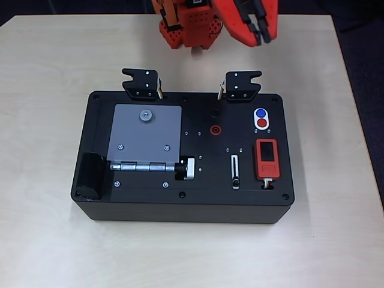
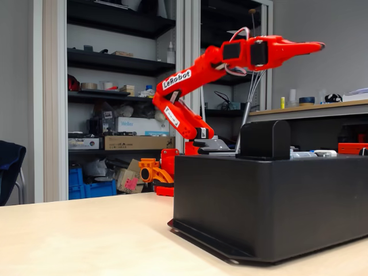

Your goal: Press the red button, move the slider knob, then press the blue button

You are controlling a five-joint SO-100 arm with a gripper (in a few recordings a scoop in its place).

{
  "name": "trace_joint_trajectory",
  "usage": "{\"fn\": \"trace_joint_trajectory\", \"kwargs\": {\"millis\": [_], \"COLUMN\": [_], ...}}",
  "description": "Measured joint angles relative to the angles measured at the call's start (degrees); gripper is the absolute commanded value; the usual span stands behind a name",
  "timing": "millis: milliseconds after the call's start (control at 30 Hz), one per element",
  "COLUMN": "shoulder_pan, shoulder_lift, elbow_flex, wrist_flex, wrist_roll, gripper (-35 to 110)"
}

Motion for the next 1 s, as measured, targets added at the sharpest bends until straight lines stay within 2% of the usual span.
{"fn": "trace_joint_trajectory", "kwargs": {"millis": [300,467,1000], "shoulder_pan": [1.6,5.4,12.2], "shoulder_lift": [6.9,7.6,23.6], "elbow_flex": [3.9,6.0,28.4], "wrist_flex": [-1.0,-5.2,-29.2], "wrist_roll": [1.5,1.5,9.1], "gripper": [0,0,0]}}
